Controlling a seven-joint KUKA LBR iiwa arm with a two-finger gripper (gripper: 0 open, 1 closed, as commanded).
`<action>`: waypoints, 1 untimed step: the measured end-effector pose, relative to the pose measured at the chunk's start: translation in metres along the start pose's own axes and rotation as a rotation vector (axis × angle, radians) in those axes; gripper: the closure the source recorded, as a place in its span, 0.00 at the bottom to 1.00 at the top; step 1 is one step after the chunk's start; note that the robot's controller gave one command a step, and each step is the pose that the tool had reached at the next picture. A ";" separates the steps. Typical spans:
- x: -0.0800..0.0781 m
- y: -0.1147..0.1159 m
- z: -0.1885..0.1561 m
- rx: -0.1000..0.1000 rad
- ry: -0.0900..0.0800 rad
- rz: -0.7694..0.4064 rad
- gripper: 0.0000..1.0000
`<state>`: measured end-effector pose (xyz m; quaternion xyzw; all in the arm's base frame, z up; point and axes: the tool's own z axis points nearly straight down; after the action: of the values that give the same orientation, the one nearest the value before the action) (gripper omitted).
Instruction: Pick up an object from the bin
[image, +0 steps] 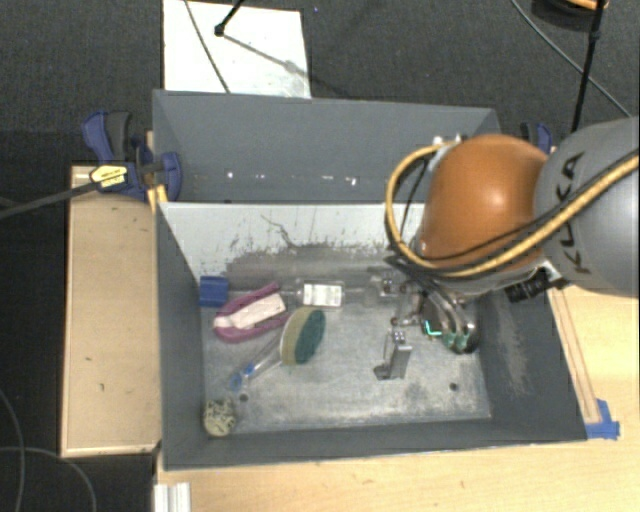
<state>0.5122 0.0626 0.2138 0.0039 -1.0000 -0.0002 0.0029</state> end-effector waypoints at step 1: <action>-0.064 0.046 0.145 -0.001 -0.008 -0.115 0.00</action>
Offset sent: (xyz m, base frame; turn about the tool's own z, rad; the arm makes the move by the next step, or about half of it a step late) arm 0.0616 0.0450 -0.1438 -0.1146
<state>0.5748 0.1089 0.0680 0.0613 -0.9981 -0.0009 -0.0010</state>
